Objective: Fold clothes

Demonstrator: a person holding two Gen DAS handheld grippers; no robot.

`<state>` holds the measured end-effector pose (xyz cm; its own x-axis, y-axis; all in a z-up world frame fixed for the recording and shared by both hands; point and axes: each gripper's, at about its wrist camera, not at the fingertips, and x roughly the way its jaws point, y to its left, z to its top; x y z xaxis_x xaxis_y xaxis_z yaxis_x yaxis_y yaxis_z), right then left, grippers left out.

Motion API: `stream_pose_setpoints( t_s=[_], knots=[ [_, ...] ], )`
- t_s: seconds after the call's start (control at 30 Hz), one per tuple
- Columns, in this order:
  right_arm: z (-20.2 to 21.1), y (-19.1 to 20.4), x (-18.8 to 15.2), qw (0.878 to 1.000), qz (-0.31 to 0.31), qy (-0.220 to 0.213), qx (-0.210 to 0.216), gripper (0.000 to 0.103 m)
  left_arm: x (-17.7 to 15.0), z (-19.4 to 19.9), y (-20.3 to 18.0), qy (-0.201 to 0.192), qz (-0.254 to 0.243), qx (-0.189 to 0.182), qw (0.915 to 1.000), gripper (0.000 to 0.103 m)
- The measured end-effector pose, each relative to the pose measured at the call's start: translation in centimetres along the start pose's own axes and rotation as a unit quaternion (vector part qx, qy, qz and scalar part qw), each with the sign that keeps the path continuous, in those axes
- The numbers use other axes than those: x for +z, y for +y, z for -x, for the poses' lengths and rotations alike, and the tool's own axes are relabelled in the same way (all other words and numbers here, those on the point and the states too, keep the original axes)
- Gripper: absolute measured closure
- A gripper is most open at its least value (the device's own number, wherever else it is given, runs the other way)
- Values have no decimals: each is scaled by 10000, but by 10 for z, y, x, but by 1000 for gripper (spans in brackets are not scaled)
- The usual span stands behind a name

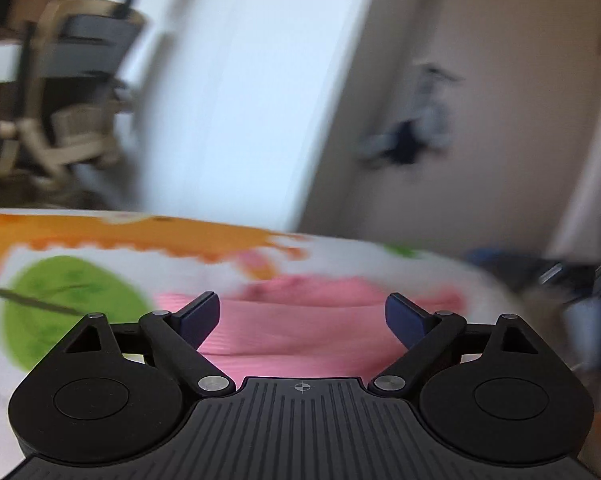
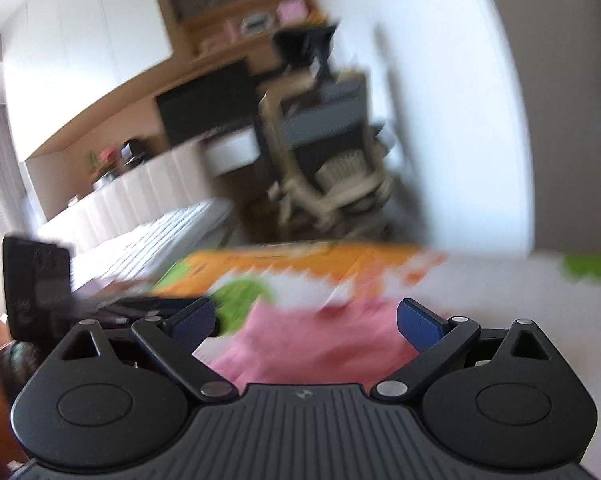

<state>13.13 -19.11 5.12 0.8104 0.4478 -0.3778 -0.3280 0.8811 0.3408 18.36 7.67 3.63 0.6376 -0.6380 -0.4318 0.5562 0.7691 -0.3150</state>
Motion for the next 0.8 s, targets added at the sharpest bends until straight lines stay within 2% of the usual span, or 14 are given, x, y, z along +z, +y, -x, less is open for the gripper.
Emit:
stream_pose_setpoints(
  t_s=[0.07,0.13,0.17,0.27,0.37,0.43,0.47,0.5,0.57,0.63,0.67,0.7,0.73,0.8],
  knots=[
    [-22,-11,-14,9984,-274,502,-42,4,-10,-17,-1,342,29,40,9994,8],
    [-47,-32,-30,9921,-682,1018,-267,7,-24,-40,13,796,310,367,9957,8],
    [-54,-44,-37,9896,-856,1104,-335,7,-30,-51,22,1037,509,528,9919,9],
    [-48,-52,-29,9898,-899,1056,-317,10,-23,-40,23,996,558,552,9919,9],
    [-29,-36,-2,9958,4,709,-575,10,1,-16,25,715,637,517,9941,9],
    [-26,-32,15,9940,525,572,-774,14,18,-13,39,646,983,647,9909,9],
    [-32,-37,22,9932,527,647,-808,21,24,-20,49,736,1246,684,9871,10],
    [-41,-46,28,9927,414,788,-819,29,29,-28,58,850,1523,714,9821,18],
    [-62,-64,36,9904,124,1090,-836,34,30,-47,77,1180,1866,965,9705,29],
    [-86,-83,29,9871,-199,1353,-831,34,24,-65,89,1414,1908,1210,9638,29],
    [-97,-91,23,9858,-303,1417,-844,34,20,-73,92,1492,1935,1209,9621,29],
    [-106,-97,18,9847,-398,1459,-863,34,19,-77,91,1452,1862,1165,9647,23],
    [-113,-104,11,9837,-497,1490,-878,34,18,-81,89,1389,1767,1118,9680,23],
    [-124,-111,2,9852,-638,1367,-819,33,20,-89,84,1380,1614,1080,9712,33]
  ],
)
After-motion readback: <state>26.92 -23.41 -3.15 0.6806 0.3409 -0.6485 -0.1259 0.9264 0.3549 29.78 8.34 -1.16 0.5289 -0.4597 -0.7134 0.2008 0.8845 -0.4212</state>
